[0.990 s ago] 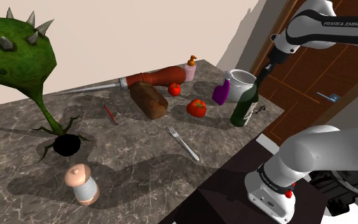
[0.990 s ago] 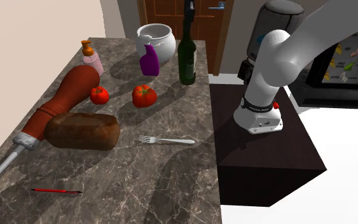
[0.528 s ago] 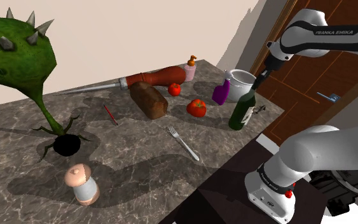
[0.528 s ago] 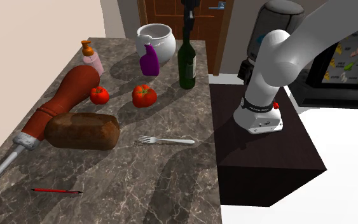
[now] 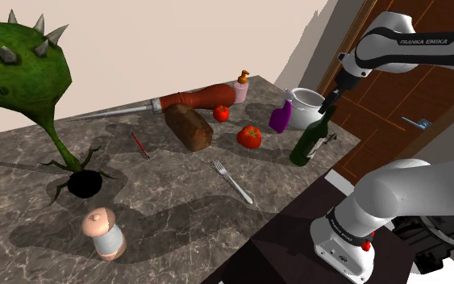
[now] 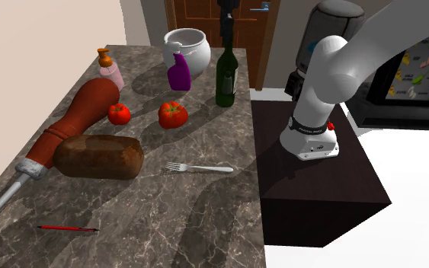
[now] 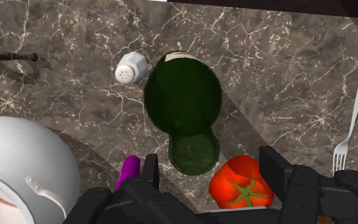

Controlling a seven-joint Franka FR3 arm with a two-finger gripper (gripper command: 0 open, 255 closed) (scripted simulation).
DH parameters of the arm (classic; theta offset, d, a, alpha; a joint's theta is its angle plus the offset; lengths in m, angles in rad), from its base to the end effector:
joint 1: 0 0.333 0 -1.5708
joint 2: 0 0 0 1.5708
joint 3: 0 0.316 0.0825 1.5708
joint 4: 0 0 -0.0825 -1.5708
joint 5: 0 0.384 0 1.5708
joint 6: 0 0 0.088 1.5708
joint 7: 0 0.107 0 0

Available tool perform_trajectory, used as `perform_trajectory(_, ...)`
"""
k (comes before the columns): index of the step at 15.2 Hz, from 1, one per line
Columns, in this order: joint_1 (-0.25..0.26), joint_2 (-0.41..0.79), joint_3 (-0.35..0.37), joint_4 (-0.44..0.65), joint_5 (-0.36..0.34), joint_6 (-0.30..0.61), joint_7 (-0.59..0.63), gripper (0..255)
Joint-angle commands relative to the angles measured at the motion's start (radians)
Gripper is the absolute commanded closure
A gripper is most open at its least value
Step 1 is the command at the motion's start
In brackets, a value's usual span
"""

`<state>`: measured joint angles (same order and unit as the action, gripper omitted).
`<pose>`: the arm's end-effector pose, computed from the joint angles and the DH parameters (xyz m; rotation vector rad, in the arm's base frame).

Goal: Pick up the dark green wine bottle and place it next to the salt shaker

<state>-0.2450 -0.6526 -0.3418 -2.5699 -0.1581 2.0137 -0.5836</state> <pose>0.2980 -0.2143 0.4688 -3.1204 -0.1855 -0.1472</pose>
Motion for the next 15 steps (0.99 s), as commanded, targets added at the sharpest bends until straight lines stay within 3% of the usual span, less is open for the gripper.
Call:
perform_trajectory(1, 0.000, 0.000, 0.000, 0.000, 0.000, 0.000, 0.000, 0)
perform_trajectory(4, 0.000, 0.000, 0.000, 0.000, 0.000, 0.000, 0.000, 0)
perform_trajectory(8, 0.001, -0.030, 0.020, 0.107, 0.011, -0.137, 0.000, 0)
perform_trajectory(15, 0.001, -0.030, 0.020, 0.107, 0.011, -0.137, 0.000, 0)
